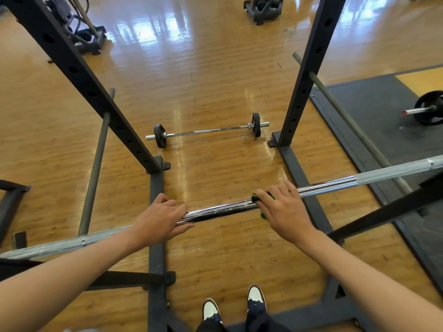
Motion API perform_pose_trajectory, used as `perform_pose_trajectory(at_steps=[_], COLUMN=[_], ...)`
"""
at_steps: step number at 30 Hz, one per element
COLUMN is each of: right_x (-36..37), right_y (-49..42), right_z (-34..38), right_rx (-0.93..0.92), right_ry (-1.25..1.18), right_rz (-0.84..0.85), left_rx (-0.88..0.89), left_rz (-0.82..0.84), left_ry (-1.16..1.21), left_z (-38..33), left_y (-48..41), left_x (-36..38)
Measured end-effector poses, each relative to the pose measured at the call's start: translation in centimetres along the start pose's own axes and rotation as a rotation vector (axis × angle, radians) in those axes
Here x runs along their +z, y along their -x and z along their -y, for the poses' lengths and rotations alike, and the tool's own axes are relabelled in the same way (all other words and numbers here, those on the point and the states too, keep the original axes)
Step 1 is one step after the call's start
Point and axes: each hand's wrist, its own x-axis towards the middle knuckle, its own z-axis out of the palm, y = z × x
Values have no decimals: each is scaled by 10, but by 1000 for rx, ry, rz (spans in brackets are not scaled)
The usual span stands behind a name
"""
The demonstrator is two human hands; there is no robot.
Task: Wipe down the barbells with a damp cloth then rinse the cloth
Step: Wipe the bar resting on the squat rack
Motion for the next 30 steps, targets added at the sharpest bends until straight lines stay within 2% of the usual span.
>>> perform_pose_trajectory(at_steps=[2, 4, 7, 9, 12, 15, 16, 18, 19, 21, 23, 24, 25, 28, 30], right_x=[-3, -11, -18, -16, -8, -1, -2, -9, -16, -25, -25, -22, -18, -4, 1], right_y=[13, 11, -22, -38, -29, 3, 11, 12, 4, -23, -44, -49, -48, -23, -4], right_z=[-32, -47, -32, -9, 16, -7, -23, -51, -58, -57, -42, -29, -13, 23, 10], right_rx=[-54, 70, 343, 386, 223, 1, -34, 30, 119, 300, 387, 386, 350, 193, 41], right_ry=[23, 12, 12, -5, 11, 6, 11, 28, 31, 55, 64, 36, 8, -3, -27], right_rz=[-34, -56, 69, 173, 84, -33, -41, -60, -21, 172, 343, 358, 330, 90, -22], left_rx=[-3, -5, -11, -17, -15, -15, -10, -9, -10, -12, -10, -13, -16, -35, -37], left_rz=[3, 0, 7, 14, 14, 5, 2, -3, -3, -7, -9, -5, 5, 45, 64], left_ry=[-5, -4, 4, 13, 23, 30, 30, 31, 33, 35, 37, 40, 47, 66, 59], left_z=[-1, -1, -2, -3, -1, -1, -1, -1, -2, -3, -3, -3, -3, -3, -2], left_y=[0, -1, -1, -1, 0, 0, 0, 0, 0, -1, -2, -2, -2, -2, -1], left_x=[0, 0, 0, -1, 0, 0, 0, 0, -1, -2, -3, -4, -5, -4, -4])
